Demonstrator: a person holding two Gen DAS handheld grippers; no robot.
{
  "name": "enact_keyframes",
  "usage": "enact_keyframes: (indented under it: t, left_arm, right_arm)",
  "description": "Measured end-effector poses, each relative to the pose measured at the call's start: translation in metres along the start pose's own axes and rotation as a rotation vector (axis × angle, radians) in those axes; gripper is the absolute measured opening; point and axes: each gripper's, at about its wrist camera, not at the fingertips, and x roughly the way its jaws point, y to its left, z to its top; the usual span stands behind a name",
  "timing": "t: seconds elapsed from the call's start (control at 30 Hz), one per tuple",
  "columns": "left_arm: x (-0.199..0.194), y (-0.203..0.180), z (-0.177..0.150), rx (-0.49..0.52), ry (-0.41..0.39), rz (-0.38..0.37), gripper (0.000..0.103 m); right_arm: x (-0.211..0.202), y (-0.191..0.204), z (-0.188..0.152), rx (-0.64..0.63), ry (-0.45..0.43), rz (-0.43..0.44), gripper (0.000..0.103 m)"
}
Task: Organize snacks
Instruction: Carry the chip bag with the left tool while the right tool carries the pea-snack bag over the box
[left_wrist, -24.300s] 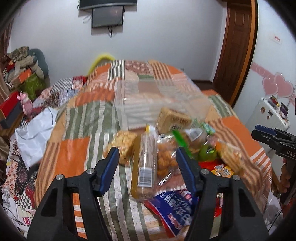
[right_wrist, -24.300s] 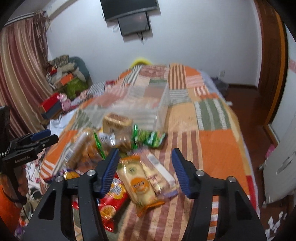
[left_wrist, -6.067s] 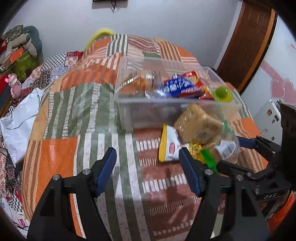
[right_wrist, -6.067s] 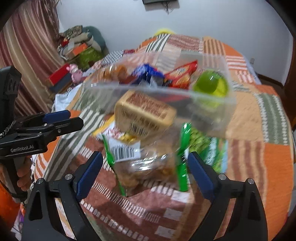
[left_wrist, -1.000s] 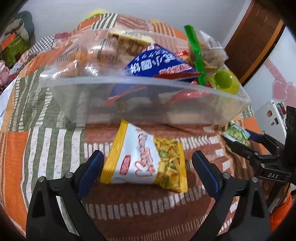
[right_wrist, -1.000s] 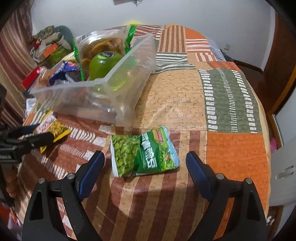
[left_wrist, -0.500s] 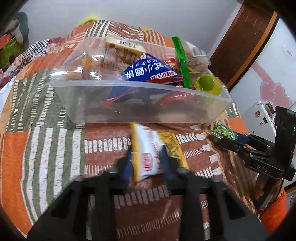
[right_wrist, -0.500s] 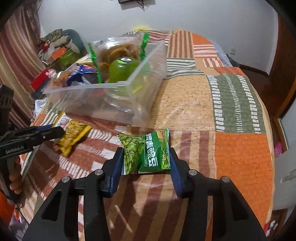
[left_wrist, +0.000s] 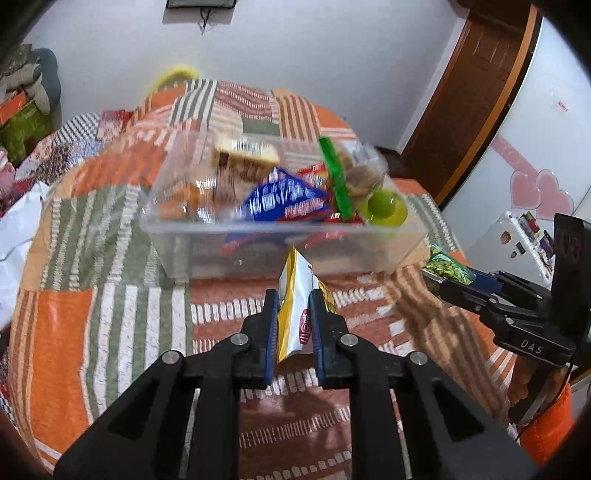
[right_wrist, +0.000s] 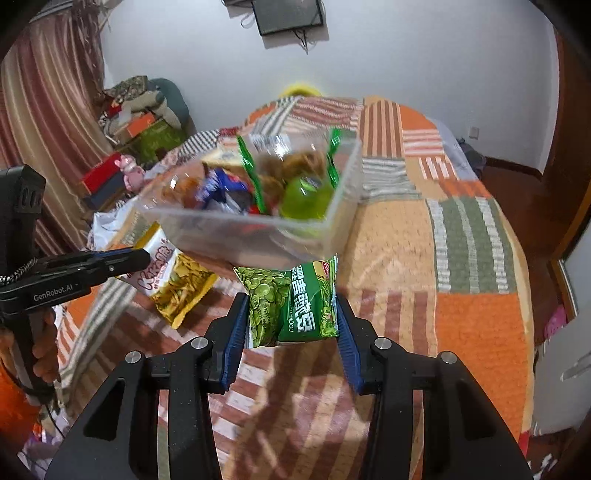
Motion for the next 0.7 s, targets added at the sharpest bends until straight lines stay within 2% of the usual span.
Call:
enact_keyframes:
  t: [0.2,0.4,0.57,0.7]
  left_arm:
    - [-0.033,-0.004,0.019,0.014,-0.105,0.020,0.015]
    - [-0.048,-0.001,0.046,0.031,-0.182,0.056,0.015]
    - [-0.041,0.005,0.066,0.030,-0.216,0.076,0.015]
    - [-0.021,0.012,0.075,0.019,-0.211,0.099,0.015]
  right_arm:
    - [-0.003,0.013,0.015,-0.008,-0.055,0.023,0.042]
    - [0.008,0.027,0.029,-0.020,-0.083,0.031,0.042]
    - [0.027,0.035,0.042,-0.025,-0.091,0.035,0.042]
    - [0.040,0.036,0.046,-0.016,-0.081,0.035,0.042]
